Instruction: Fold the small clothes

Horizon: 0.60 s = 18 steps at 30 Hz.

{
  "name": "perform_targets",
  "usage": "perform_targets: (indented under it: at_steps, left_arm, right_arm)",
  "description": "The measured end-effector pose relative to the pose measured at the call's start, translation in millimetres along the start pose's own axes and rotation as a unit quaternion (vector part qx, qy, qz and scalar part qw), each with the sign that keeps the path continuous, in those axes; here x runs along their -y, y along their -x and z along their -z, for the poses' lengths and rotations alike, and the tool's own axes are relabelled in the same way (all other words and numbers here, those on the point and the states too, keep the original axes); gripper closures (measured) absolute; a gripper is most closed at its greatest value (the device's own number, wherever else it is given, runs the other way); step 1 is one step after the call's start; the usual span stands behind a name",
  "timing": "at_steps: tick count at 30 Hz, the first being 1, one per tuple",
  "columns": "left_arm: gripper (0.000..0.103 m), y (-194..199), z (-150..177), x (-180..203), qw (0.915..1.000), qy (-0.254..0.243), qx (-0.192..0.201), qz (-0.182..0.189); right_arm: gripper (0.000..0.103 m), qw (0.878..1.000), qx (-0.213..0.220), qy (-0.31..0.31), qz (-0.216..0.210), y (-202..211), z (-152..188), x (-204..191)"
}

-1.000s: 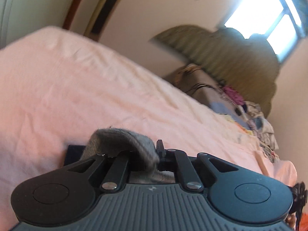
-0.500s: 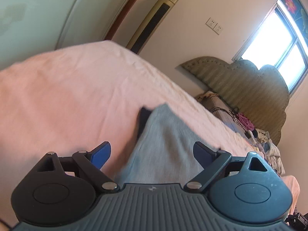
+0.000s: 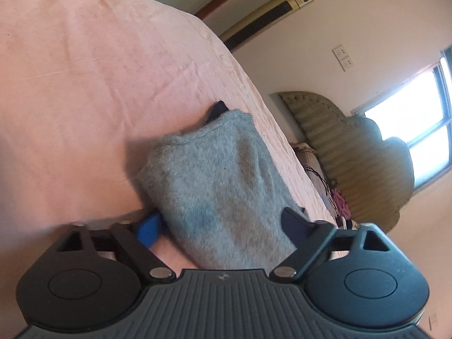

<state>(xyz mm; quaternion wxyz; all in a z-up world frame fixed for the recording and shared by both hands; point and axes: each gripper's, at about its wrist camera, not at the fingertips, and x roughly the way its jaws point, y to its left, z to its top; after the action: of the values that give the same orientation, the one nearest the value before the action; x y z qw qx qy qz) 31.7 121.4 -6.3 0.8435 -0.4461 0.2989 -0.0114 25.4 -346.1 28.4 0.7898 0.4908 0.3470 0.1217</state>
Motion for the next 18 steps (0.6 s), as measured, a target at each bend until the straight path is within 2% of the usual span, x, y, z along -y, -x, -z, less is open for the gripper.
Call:
perform_targets:
  at_steps: [1, 2, 3, 4, 7, 10, 15, 18]
  left_arm:
    - [0.068, -10, -2, 0, 0.9997, 0.003, -0.019, -0.016]
    - [0.098, -20, -4, -1, 0.9983, 0.004, -0.042, -0.040]
    - [0.098, -24, -3, -4, 0.9981, 0.008, -0.046, -0.041]
    - [0.098, -23, -4, -4, 0.9981, 0.009, -0.044, -0.043]
    - [0.099, -11, -1, 6, 0.9982, -0.025, -0.033, -0.044]
    - [0.099, 7, -1, 13, 0.9989, -0.038, -0.025, -0.010]
    - [0.099, 33, 6, 27, 0.9973, -0.055, -0.039, 0.029]
    - [0.099, 49, 19, 22, 0.9960, -0.063, -0.054, 0.035]
  right_arm:
    - [0.016, 1.000, -0.001, 0.012, 0.008, -9, 1, -6]
    - [0.031, 1.000, -0.008, 0.023, 0.015, -17, 2, -10]
    - [0.067, 0.999, -0.023, 0.031, 0.021, -24, 3, -10]
    - [0.087, 0.998, -0.044, 0.030, 0.028, -32, 3, -8]
    - [0.089, 0.997, -0.049, 0.043, 0.037, -37, -1, -5]
    - [0.090, 0.997, -0.037, 0.056, 0.022, -23, -11, -11]
    - [0.090, 0.994, -0.044, 0.101, 0.013, 4, -18, -22]
    - [0.090, 0.993, -0.054, 0.105, 0.013, 19, -14, -18]
